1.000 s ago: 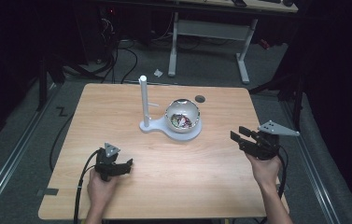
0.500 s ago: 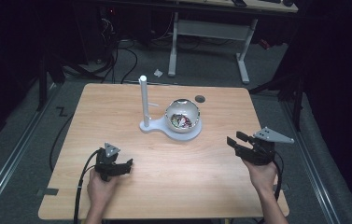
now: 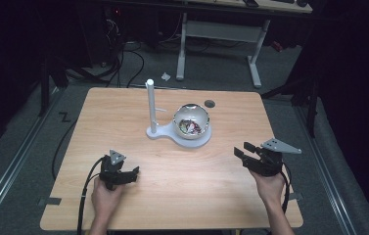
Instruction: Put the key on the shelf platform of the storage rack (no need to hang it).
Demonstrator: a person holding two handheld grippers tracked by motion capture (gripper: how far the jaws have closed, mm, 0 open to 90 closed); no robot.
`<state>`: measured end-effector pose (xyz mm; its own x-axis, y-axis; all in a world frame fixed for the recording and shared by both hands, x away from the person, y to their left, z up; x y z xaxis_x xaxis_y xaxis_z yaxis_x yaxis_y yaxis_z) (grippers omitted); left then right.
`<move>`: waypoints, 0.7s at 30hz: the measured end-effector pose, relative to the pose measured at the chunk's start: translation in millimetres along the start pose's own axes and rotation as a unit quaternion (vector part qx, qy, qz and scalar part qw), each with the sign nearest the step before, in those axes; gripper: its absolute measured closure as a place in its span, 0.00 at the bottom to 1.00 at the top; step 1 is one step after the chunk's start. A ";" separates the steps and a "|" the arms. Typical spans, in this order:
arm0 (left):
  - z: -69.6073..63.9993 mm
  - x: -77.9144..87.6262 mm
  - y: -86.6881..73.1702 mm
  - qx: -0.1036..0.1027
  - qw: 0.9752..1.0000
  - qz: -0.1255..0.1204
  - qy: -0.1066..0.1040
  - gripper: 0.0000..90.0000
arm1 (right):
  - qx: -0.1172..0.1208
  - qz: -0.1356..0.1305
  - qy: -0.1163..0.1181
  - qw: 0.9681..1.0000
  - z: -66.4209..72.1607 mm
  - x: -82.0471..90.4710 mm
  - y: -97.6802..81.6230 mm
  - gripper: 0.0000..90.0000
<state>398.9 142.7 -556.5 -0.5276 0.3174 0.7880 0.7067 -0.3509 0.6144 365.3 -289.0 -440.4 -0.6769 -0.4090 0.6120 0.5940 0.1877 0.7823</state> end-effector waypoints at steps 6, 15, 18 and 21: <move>0.0 0.0 0.0 0.000 1.000 0.000 0.000 0.20 | -0.004 -0.001 0.000 1.000 1.0 -7.4 -5.9 0.56; 0.0 0.0 0.0 0.000 1.000 0.000 0.000 0.20 | -0.007 0.016 0.002 1.000 4.1 -21.0 -16.3 0.56; 0.0 0.0 0.0 0.000 1.000 0.000 0.000 0.20 | -0.009 0.019 -0.001 1.000 4.1 -24.9 -19.3 0.56; -0.1 0.0 0.0 0.000 1.000 0.000 0.000 0.20 | -0.009 0.023 0.000 1.000 4.7 -30.4 -23.1 0.56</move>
<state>398.9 142.6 -556.5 -0.5279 0.3168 0.7880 0.7066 -0.3509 0.6144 370.2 -276.7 -476.5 -0.6487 -0.4001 0.6474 0.6324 0.1897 0.7510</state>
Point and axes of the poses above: each handheld gripper's, and its own axes: x roughly backward along the jaws, y roughly out of its top, z roughly to its left, the point moved 4 cm from there along -x, roughly forward along the jaws, and after that the axes turned 7 degrees about z, right-handed, at the moved point
